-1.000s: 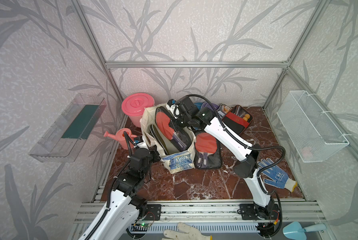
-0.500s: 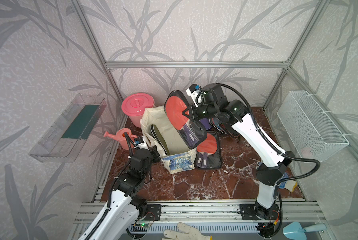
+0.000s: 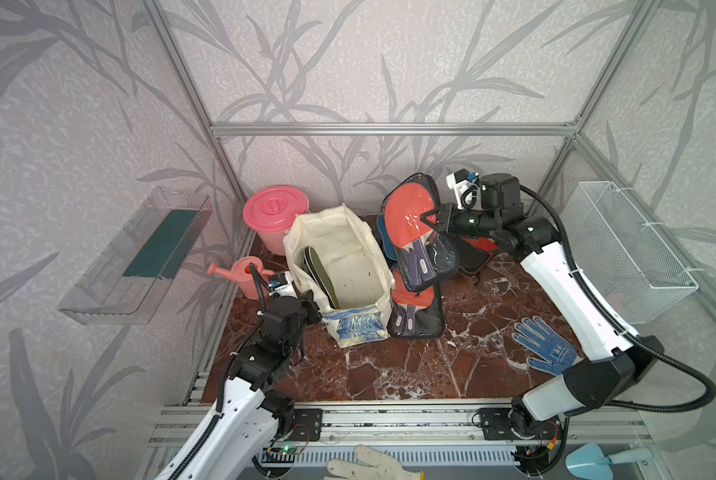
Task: Remove the ping pong set from the canvas bag
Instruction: Place the ping pong set at the ping pong set.
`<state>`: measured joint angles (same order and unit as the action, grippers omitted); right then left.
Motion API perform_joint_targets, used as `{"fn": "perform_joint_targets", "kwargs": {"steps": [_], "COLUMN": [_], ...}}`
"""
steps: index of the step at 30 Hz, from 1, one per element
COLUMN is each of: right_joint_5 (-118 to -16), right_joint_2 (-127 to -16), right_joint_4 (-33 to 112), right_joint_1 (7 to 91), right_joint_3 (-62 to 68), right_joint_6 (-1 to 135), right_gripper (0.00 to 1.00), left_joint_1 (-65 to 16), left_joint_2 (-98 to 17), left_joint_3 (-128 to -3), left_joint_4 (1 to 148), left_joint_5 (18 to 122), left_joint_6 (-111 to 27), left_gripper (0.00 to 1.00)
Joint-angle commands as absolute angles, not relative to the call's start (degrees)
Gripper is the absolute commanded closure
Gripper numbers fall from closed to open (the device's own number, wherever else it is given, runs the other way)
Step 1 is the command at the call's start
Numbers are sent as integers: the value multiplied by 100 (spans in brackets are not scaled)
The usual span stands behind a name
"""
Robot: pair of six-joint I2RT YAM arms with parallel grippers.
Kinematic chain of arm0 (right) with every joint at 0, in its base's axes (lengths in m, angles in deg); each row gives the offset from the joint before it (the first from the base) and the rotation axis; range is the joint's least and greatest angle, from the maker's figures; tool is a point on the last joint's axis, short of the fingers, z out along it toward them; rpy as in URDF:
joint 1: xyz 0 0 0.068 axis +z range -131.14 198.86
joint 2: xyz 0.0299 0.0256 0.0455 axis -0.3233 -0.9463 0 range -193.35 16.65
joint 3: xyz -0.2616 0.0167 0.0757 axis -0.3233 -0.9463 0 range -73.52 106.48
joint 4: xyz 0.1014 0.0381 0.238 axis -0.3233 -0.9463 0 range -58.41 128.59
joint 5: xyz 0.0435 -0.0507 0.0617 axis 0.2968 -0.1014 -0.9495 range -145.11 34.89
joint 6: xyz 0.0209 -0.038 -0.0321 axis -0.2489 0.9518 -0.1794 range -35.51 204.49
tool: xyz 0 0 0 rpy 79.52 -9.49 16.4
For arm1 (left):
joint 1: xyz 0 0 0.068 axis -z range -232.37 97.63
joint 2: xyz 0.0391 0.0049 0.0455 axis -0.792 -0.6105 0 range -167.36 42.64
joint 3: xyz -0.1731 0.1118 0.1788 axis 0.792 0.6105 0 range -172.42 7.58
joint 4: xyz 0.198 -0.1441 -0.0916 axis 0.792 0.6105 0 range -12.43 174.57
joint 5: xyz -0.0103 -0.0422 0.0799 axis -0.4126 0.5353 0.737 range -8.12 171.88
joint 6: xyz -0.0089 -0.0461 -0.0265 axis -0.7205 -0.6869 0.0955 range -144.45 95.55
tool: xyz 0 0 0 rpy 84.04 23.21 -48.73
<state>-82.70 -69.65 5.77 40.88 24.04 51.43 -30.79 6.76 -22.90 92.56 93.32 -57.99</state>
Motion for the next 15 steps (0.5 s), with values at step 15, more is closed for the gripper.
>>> {"fn": "perform_joint_targets", "kwargs": {"steps": [15], "right_joint_5": [-9097], "right_joint_2": [-5607], "right_joint_4": [1684], "right_joint_1": [2850], "right_joint_3": [155], "right_joint_6": [4529], "right_gripper": [100], "left_joint_1": [-3082], "left_joint_2": [564], "left_joint_3": [-2305], "left_joint_4": [9295], "left_joint_5": [9489], "left_joint_6": [-5794], "left_gripper": [100]}}
